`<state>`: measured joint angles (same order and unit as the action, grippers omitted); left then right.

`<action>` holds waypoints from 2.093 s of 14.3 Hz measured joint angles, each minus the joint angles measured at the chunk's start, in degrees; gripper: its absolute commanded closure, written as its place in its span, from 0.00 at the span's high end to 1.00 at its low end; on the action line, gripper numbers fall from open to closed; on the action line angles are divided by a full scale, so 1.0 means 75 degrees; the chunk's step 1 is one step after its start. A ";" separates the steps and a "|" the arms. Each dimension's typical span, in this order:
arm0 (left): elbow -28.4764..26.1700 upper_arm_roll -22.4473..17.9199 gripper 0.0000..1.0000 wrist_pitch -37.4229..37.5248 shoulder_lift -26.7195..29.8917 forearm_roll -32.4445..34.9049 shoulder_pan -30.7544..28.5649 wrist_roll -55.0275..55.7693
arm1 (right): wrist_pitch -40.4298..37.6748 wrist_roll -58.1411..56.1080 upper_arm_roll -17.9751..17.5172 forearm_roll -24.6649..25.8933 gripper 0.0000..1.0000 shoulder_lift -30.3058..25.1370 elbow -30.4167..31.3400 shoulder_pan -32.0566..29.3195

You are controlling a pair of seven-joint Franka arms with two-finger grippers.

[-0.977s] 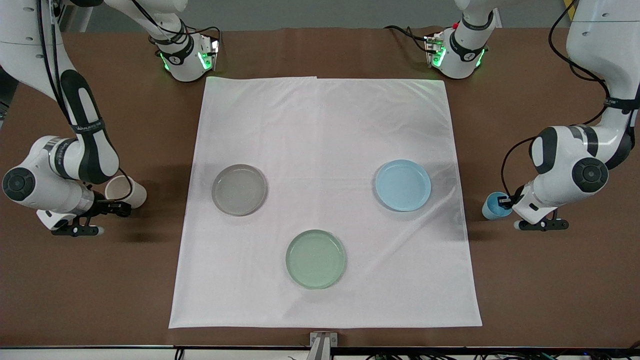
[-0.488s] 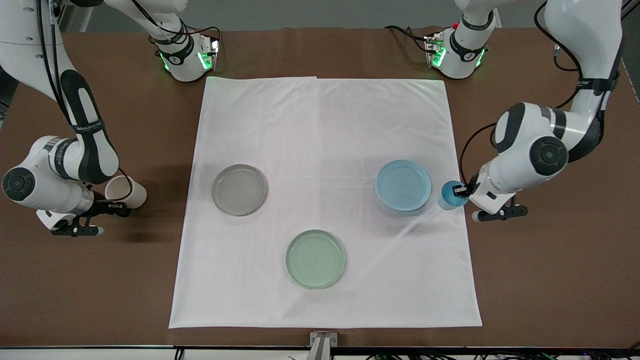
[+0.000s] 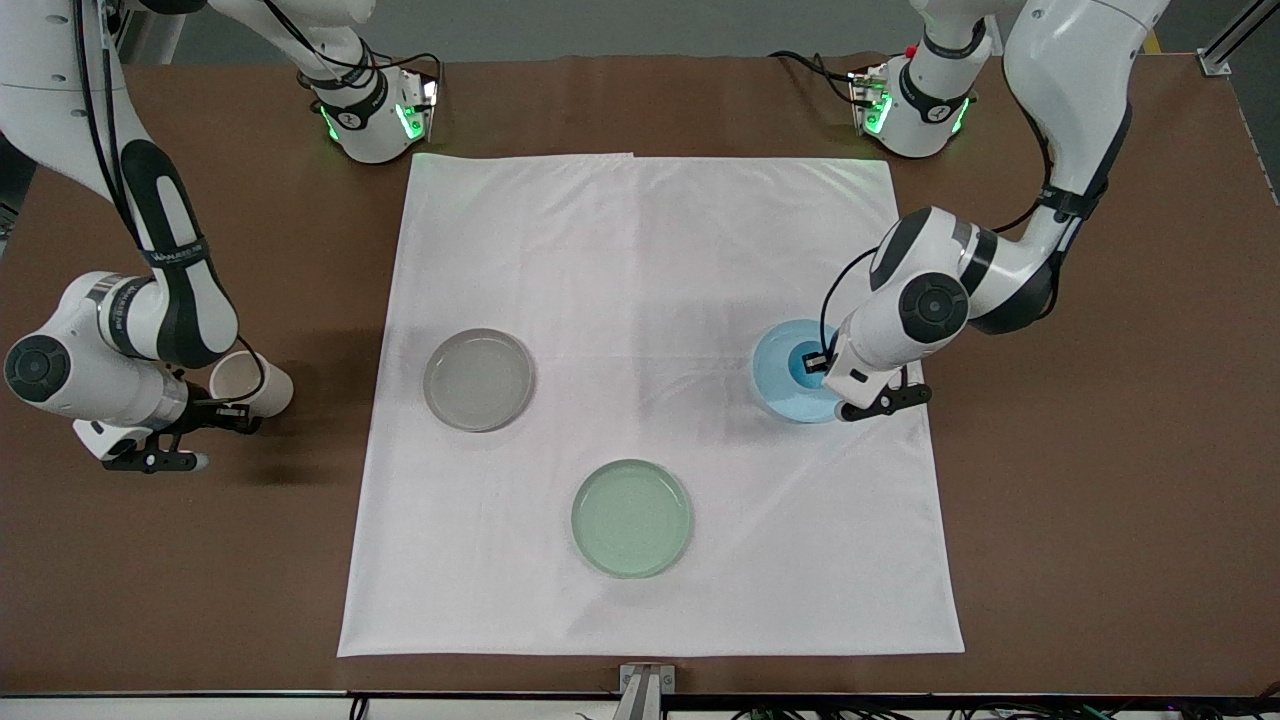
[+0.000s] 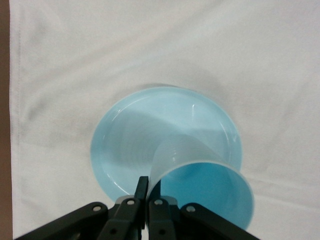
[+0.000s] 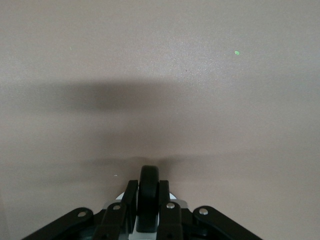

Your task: Place blue cup in blue plate and white mug in gray plate

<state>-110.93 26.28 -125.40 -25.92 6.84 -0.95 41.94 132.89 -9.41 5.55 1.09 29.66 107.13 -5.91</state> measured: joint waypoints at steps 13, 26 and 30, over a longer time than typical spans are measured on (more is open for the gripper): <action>0.2428 -0.0077 1.00 0.1620 0.0562 0.1059 -0.0703 -0.0091 | -0.2537 0.0969 -0.0171 -0.0013 0.05 -0.1075 -0.0771 0.1411; 0.4272 -0.0769 1.00 0.4573 0.2260 0.1057 -0.0887 -0.3694 | -0.1087 0.3595 -0.0153 -0.0803 0.05 -0.0243 -0.0557 0.4189; 0.3665 -0.2172 1.00 0.4728 0.2925 0.0105 -0.0115 -0.4397 | -0.1046 0.3595 -0.0137 -0.0817 0.06 -0.0056 -0.0556 0.4189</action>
<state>-83.44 9.99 -89.94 -3.99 7.63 -1.81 8.96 125.04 17.55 4.52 -5.04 29.23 102.96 25.51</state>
